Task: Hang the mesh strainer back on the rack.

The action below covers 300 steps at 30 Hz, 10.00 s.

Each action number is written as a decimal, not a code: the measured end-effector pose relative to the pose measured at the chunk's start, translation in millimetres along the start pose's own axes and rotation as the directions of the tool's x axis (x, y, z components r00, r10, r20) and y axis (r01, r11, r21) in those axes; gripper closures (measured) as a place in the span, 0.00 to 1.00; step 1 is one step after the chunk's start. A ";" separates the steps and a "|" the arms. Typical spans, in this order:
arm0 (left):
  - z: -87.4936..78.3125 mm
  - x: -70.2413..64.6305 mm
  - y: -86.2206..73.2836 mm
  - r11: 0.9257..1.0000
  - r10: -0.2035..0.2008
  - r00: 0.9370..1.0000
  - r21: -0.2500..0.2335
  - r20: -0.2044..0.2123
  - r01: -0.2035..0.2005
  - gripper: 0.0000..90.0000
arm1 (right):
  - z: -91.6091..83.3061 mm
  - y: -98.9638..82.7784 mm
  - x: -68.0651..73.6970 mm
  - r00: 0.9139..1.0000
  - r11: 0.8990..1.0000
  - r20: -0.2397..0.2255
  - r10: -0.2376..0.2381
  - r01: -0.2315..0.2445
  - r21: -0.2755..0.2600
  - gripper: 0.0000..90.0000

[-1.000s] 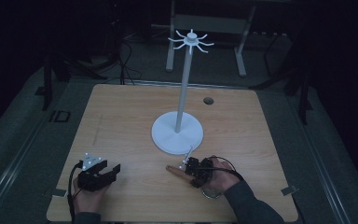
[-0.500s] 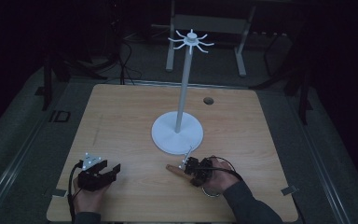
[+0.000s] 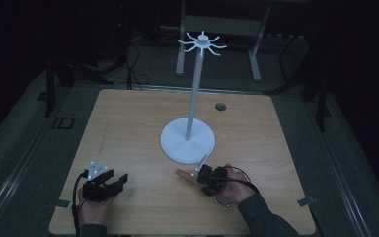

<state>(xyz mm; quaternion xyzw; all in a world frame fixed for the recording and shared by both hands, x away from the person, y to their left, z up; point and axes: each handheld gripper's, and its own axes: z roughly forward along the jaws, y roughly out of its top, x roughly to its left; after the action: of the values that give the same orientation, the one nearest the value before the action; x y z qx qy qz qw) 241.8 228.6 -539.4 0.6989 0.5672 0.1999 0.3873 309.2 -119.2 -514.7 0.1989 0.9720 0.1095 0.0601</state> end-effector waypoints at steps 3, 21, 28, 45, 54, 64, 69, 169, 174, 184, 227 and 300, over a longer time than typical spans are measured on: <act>0.0 -0.3 0.0 1.000 0.001 1.000 0.001 0.000 -0.001 0.46 | -0.6 -0.8 -0.7 1.000 1.000 0.009 0.003 -0.003 -0.013 0.77; -0.4 0.0 0.0 1.000 -0.001 1.000 -0.003 -0.002 0.001 0.46 | -19.5 -3.5 -7.4 0.994 0.984 0.076 0.074 -0.060 -0.168 0.77; -0.3 0.1 0.1 1.000 -0.001 1.000 -0.003 -0.003 0.001 0.46 | -26.0 -6.2 -12.0 0.991 0.973 0.082 0.102 -0.082 -0.217 0.77; -0.4 0.0 0.2 1.000 0.000 1.000 -0.003 -0.001 0.000 0.46 | -39.4 -3.5 -17.1 0.982 0.939 0.094 0.162 -0.124 -0.322 0.77; -0.2 0.0 0.2 1.000 0.001 1.000 -0.002 -0.002 -0.001 0.46 | -47.7 -1.0 -19.5 0.976 0.914 0.092 0.195 -0.147 -0.378 0.77; -0.2 -0.1 0.2 1.000 0.004 1.000 -0.002 -0.002 -0.004 0.46 | -55.3 1.7 -21.7 0.968 0.879 0.088 0.234 -0.172 -0.445 0.77; -0.3 0.0 0.2 1.000 0.002 1.000 -0.003 -0.002 -0.002 0.46 | -60.8 3.3 -22.5 0.963 0.859 0.092 0.252 -0.179 -0.479 0.77; -0.1 0.5 0.6 1.000 0.000 1.000 -0.004 -0.005 0.000 0.46 | -150.5 11.7 -39.9 0.868 0.417 0.033 0.495 -0.204 -0.886 0.77; -0.3 0.8 0.6 1.000 -0.002 1.000 -0.006 -0.004 0.002 0.46 | -152.3 11.0 -41.1 0.865 0.402 0.027 0.500 -0.205 -0.892 0.77; -0.5 0.8 0.6 1.000 -0.003 1.000 -0.009 -0.004 0.003 0.46 | -161.5 9.9 -43.6 0.859 0.372 0.016 0.511 -0.204 -0.906 0.77; -1.1 1.8 0.3 1.000 -0.006 1.000 -0.008 -0.005 0.006 0.46 | -183.6 12.5 -58.1 0.870 0.258 -0.075 0.488 -0.225 -0.939 0.77; 0.0 1.1 0.9 1.000 -0.004 1.000 -0.006 -0.004 0.004 0.46 | -168.1 29.6 -68.0 0.845 0.447 0.077 0.529 -0.200 -0.872 0.33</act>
<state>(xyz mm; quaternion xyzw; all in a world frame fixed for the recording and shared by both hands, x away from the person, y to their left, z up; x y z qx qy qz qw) 242.6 229.6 -538.9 0.6963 0.5686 0.2023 0.3884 355.5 -151.7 -339.8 0.3684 0.7033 0.5351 0.2886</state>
